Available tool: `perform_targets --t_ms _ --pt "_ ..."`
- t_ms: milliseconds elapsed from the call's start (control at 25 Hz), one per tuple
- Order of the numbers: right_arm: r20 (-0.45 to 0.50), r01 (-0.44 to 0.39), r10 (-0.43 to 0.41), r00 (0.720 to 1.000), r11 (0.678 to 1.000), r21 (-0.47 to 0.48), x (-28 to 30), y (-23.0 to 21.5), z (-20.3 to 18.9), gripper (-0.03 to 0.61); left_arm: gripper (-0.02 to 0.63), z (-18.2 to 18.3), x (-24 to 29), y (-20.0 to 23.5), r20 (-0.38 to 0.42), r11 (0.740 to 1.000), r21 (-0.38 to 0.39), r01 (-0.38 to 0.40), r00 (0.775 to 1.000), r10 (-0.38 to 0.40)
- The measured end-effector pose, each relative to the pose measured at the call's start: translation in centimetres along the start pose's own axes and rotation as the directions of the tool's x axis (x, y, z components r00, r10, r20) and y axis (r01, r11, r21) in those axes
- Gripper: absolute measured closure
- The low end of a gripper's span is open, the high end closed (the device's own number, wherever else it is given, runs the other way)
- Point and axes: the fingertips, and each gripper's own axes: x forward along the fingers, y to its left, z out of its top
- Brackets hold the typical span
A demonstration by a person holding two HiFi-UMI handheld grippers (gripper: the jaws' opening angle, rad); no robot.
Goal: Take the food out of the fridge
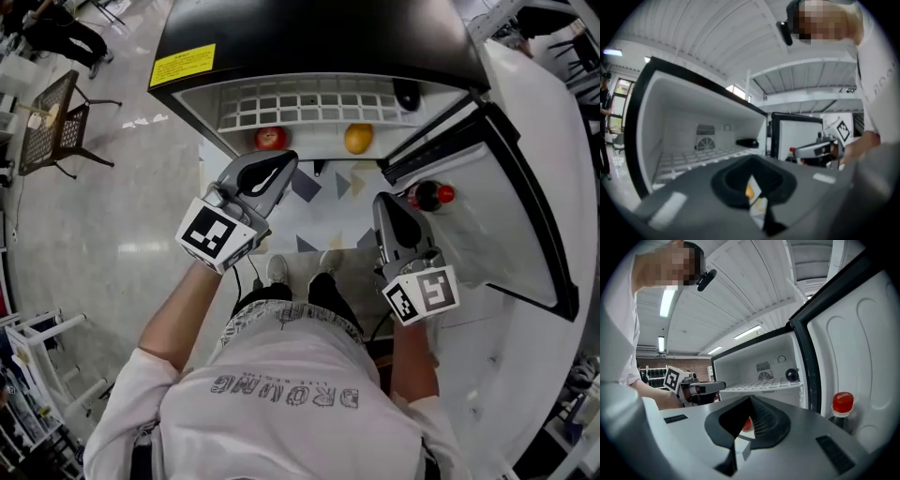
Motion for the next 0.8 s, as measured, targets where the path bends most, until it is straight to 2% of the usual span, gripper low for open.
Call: perform_targets --t_ms 440,800 --pt "0.031 -0.041 0.04 0.999 0.999 0.027 -0.8 -3.3 1.4 0.584 0.599 2.4 8.4 -1.6 -0.021 0.995 0.098 -0.006 1.0 0.008" --pt "0.034 -0.072 0.071 0.997 0.996 0.056 -1.6 -4.6 0.5 0.586 0.542 4.2 13.3 -2.6 -0.069 0.979 0.202 0.006 0.998 0.008"
